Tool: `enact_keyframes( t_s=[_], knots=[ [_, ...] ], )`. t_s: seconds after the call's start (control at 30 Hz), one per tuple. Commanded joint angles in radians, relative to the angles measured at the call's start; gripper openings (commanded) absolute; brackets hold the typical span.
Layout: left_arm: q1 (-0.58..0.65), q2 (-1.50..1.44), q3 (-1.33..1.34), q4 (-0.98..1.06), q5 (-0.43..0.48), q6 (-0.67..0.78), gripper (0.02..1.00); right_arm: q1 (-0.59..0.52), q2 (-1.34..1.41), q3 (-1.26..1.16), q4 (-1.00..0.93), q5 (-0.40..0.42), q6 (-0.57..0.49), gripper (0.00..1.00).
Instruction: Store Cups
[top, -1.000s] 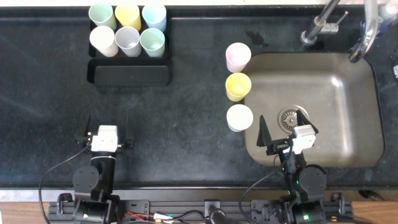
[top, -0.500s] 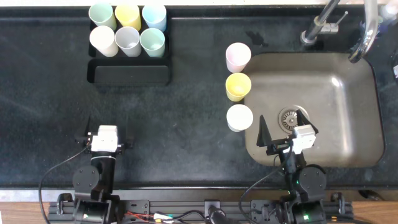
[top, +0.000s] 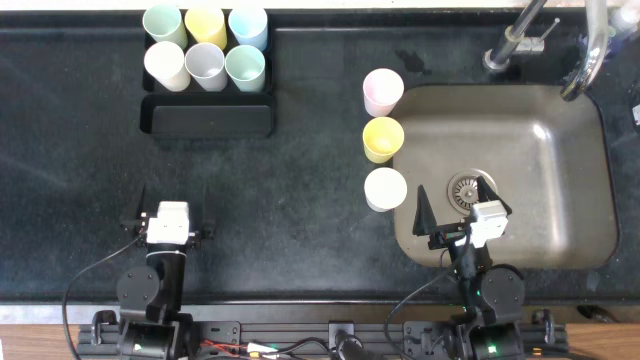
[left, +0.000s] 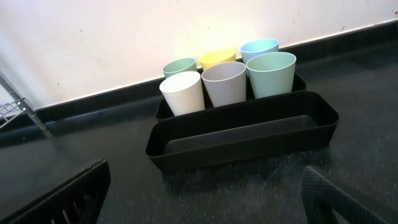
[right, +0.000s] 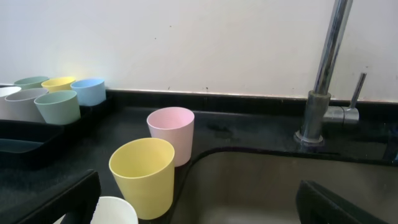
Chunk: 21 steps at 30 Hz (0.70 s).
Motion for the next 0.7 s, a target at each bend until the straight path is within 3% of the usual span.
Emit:
enact_keyframes(
  t_s=[0.03,0.7],
  knots=[
    [0.008,0.002,-0.001,-0.004,0.011,-0.014,1.000,-0.001,-0.010,-0.013,0.005,0.000,0.004,0.996],
    [0.008,0.002,0.000,0.004,0.011,-0.015,0.998,-0.001,-0.010,-0.013,0.005,0.000,0.004,0.998]
  ],
)
